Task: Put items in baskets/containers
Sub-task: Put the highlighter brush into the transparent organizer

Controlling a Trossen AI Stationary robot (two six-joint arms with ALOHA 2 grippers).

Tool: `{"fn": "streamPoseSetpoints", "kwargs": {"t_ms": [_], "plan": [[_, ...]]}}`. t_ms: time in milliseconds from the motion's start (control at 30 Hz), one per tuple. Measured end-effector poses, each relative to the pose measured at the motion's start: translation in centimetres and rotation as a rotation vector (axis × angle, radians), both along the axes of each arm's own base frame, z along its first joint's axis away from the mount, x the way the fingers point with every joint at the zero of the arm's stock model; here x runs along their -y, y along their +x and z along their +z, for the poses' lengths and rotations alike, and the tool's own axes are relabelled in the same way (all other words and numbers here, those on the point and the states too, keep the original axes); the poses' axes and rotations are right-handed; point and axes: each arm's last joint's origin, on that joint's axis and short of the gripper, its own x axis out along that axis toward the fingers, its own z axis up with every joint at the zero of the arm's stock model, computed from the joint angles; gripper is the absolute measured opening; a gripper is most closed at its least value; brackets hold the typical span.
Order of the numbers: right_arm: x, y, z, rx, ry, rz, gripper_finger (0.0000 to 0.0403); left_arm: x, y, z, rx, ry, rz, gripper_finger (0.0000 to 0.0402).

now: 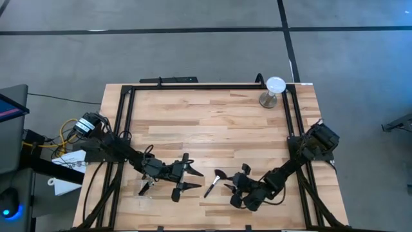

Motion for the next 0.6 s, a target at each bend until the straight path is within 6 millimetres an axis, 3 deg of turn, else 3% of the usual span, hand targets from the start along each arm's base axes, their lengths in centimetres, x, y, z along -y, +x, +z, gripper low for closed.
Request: {"fn": "streamPoseSetpoints", "kwargs": {"t_ms": [100,300,433,600], "plan": [[0.4,1.7,1.1,-0.074,0.029,0.006,0.0118,-0.5,0.1,1.0,0.052,-0.022,0.015,0.0187],[1.8,5.4,4.7,-0.202,0.130,-0.056,0.0118,-3.4,-0.4,5.5,0.199,-0.089,0.089,0.0184],[1.9,6.9,7.1,-0.215,0.215,-0.093,0.0118,-4.9,-2.1,9.4,0.350,-0.066,0.098,0.0183],[1.4,7.3,8.9,-0.238,0.298,-0.134,0.0118,-6.0,-4.8,13.0,0.519,-0.024,0.045,0.0182]]}}
